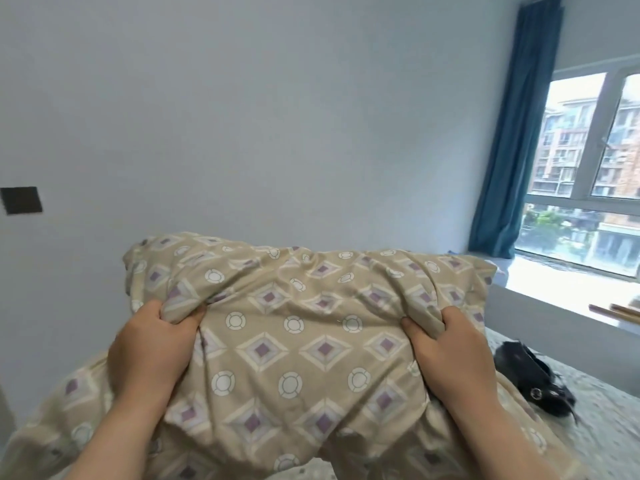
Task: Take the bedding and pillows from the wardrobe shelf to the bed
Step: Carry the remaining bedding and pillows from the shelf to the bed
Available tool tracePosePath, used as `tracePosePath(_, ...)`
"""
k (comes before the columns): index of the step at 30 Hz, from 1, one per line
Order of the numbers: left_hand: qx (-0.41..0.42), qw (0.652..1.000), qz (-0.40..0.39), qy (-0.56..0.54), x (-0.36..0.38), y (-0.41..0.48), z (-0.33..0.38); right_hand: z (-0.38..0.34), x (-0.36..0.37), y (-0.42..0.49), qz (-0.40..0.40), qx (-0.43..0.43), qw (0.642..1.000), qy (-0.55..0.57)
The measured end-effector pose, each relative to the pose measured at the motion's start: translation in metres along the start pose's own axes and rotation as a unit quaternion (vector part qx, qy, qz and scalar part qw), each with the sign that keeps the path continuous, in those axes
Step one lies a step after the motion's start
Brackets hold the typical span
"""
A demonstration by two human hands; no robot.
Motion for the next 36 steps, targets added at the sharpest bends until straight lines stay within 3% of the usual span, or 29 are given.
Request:
tracePosePath(14,0.091,0.965,-0.235,-0.075,0.258,0.046,0.037,0.082,0.037,0.018,0.136,0.2,0.963,-0.12)
tracePosePath(26,0.149,0.907,-0.385,-0.078,0.44,-0.077,0.104,0.22,-0.01,0.018,0.189,0.315,0.91,-0.191)
tracePosePath(36,0.183,0.865,-0.457,-0.092,0.605,-0.18,0.116,0.372,0.024,0.041,0.197,0.372,0.882,-0.211)
Point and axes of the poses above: each hand's wrist, its own y-axis towards the middle knuckle, its own x-axis out of the palm, z = x × y, the point moved 6 cm from there along y, towards the middle knuckle, and after that the axes turned 3 degrees about z, right-handed, at the moved point
